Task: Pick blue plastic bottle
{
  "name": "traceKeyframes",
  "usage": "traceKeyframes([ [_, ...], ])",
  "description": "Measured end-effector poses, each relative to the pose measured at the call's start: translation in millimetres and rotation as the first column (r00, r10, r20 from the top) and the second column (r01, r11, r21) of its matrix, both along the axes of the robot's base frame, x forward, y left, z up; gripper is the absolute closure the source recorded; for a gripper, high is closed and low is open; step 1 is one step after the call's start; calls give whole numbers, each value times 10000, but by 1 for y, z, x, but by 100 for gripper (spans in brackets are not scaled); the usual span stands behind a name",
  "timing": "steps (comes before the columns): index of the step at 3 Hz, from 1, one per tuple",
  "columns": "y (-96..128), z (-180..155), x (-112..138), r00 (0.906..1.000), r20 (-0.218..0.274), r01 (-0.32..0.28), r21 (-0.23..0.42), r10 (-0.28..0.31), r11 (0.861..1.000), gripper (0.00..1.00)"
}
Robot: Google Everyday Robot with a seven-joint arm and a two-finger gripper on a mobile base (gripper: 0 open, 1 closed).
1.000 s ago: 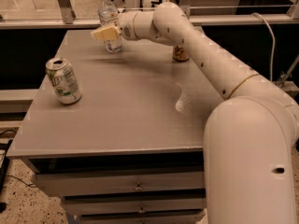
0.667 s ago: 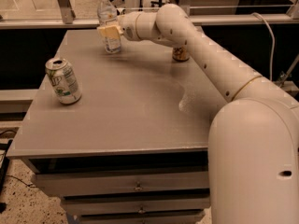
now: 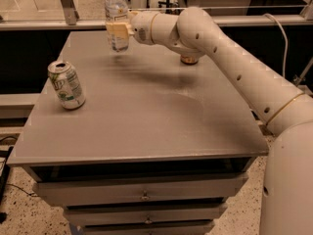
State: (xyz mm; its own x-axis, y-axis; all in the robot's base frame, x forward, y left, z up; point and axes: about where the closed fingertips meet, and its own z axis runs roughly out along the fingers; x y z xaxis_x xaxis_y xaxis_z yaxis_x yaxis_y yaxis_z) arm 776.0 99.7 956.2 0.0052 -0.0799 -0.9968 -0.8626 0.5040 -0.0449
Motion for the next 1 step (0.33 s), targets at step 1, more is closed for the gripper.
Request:
traceKeyframes([
  [1,0,0,0,10000,0,-1,0,1,10000,100],
])
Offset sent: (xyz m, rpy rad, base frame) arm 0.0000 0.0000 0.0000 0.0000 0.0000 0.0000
